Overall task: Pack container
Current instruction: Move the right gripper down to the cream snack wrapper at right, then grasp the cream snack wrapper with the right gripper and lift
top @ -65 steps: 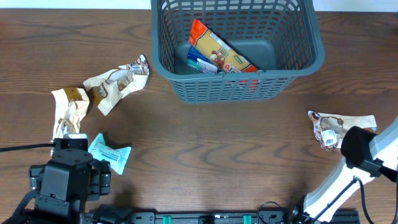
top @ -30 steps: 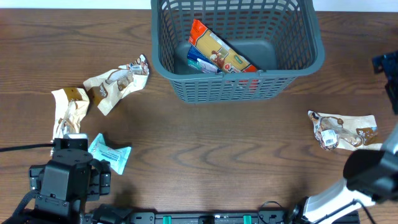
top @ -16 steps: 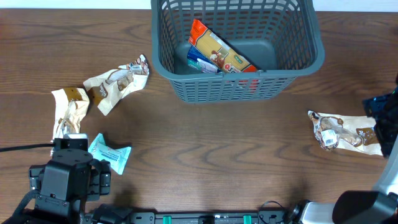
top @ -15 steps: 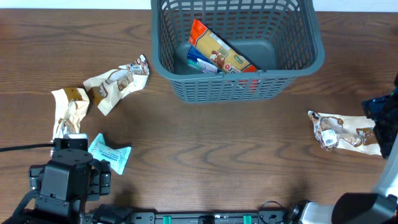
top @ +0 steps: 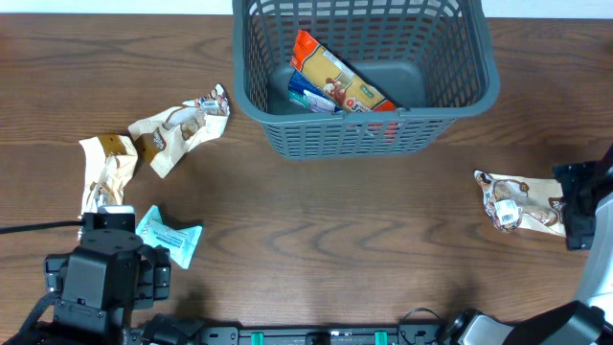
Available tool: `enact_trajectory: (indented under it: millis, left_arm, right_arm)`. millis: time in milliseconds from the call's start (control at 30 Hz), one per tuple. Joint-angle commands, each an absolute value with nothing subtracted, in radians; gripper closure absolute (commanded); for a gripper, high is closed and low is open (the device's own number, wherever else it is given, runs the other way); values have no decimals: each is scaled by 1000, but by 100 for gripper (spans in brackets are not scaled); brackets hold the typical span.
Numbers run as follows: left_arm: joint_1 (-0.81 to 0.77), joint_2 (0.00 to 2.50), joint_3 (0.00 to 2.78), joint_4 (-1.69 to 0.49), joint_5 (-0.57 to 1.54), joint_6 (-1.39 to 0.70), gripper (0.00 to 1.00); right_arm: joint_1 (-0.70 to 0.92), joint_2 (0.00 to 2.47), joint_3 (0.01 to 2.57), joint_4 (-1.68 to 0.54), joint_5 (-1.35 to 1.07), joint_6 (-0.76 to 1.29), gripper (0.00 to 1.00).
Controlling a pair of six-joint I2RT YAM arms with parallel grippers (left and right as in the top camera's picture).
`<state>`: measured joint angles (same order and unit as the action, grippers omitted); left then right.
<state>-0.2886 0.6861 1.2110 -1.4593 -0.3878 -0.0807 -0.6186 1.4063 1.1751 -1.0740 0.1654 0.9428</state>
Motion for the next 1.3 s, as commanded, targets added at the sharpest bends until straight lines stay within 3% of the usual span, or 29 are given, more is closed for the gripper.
enact_trajectory:
  millis: [0,633,967,1267]
  left_arm:
    - [-284,684,1228,-1461,-382,-83,1]
    - [-284,684,1228,-1461,-382,-83,1]
    - [-284,684,1228,-1462,-382,-83,1]
    - [-284,684,1228,-1462,-382,-83,1]
  right_arm:
    - [-632,1395,1115,-1040,106,1056,1]
    - [-632,1450,930,-719,66,1201,1]
    - [-632,1625,930,-705,17,1238,1]
    - [-634,1638,931,-706,18,1309,1]
